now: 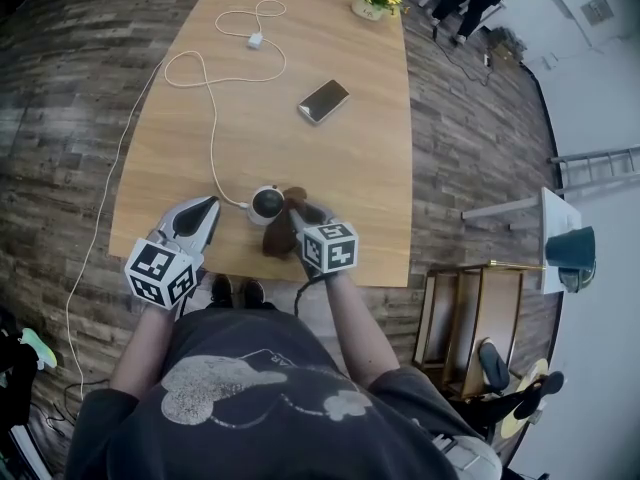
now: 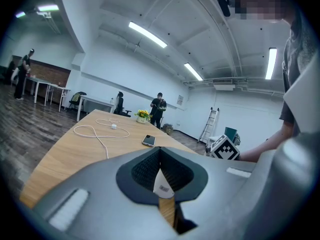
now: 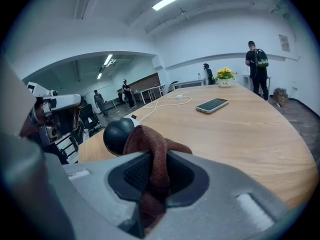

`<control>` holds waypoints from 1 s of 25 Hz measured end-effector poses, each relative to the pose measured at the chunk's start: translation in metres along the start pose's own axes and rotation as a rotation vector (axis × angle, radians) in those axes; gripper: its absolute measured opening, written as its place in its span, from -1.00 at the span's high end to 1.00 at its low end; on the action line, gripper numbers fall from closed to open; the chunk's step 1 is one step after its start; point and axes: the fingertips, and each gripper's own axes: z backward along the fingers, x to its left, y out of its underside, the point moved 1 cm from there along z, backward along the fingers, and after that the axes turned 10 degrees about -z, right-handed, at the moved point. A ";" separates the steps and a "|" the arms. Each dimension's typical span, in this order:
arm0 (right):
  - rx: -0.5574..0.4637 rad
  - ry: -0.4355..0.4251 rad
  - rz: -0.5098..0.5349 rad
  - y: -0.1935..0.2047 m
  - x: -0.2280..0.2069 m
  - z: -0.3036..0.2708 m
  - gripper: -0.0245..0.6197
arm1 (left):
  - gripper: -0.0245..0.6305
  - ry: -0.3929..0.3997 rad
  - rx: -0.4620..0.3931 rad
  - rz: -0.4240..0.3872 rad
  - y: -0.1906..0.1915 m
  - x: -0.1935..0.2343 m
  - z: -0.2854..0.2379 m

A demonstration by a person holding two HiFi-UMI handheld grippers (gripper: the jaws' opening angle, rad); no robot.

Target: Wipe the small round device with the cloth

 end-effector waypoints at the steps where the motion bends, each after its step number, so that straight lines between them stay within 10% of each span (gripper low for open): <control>1: 0.012 0.012 0.003 0.004 -0.002 -0.002 0.76 | 0.87 0.003 0.000 0.000 0.000 0.000 0.000; 12: 0.014 0.070 -0.047 0.007 -0.009 -0.002 0.76 | 0.87 0.027 -0.002 0.004 0.000 0.005 -0.003; 25: -0.315 0.014 0.017 -0.100 0.018 0.082 0.76 | 0.87 0.066 -0.037 0.014 -0.003 0.016 -0.005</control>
